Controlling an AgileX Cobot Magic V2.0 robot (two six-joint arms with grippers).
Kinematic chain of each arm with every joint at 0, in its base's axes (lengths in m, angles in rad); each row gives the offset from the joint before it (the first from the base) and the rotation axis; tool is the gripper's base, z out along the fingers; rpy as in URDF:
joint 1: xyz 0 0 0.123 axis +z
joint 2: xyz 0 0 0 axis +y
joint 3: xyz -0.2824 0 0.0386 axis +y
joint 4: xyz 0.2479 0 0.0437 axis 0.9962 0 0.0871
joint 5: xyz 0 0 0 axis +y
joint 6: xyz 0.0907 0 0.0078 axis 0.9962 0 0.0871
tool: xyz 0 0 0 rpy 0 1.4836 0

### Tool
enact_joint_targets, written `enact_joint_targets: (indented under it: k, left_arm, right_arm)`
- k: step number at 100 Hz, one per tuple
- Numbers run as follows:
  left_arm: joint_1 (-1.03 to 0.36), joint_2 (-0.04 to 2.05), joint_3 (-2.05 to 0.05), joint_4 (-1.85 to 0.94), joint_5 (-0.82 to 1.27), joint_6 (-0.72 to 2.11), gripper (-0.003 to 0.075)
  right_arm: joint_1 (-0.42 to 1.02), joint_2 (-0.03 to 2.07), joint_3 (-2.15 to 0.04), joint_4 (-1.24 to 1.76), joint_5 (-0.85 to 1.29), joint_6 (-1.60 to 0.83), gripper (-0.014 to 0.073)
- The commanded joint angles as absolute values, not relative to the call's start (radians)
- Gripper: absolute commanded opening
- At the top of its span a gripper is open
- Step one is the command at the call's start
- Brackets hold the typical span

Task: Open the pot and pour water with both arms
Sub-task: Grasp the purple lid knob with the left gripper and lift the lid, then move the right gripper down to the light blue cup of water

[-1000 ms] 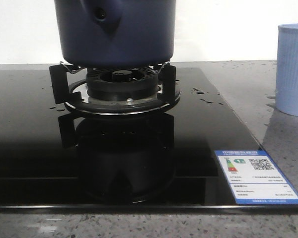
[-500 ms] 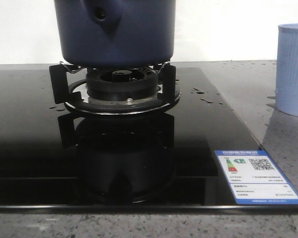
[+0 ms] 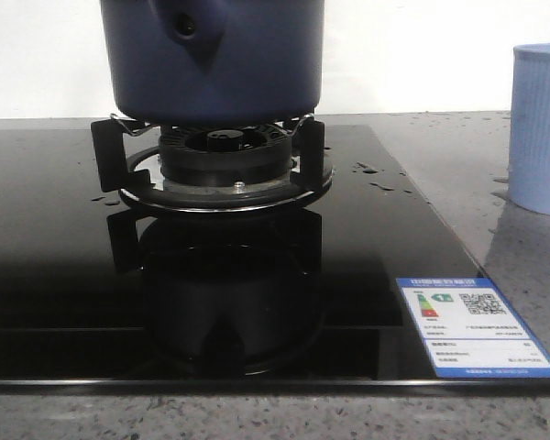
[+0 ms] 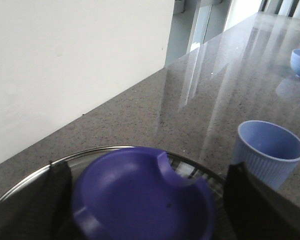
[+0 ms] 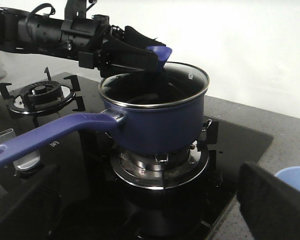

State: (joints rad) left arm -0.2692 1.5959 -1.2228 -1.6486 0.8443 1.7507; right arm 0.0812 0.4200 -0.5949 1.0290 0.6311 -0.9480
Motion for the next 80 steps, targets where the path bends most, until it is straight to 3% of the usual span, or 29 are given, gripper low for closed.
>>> enact_joint_targets:
  k: [1,16,38,65,80]
  left_arm:
    - [-0.279,1.558,-1.255,-1.730,0.892,1.754,0.0495]
    - [-0.308,1.558,-1.255,-1.730,0.872,1.763,0.0417]
    - [-0.322,1.558,-1.255,-1.727,0.808,1.785,0.0398]
    - [-0.322,1.558,-1.255,-1.781,0.828,1.785,0.0250]
    - [-0.314,1.547,-1.255,-1.835,0.853,1.785,0.0243]
  right_arm:
    - [0.082,0.434,-0.628,1.075,0.581,-0.958,0.0625]
    - [0.082,0.434,-0.628,1.075,0.577,-0.958,0.0625]
    - [0.082,0.434,-0.628,1.075,0.560,-0.958,0.0625]
    - [0.082,0.434,-0.628,1.075,0.559,-0.958,0.0625]
    - [0.082,0.434,-0.628,1.075,0.555,-0.958,0.0625]
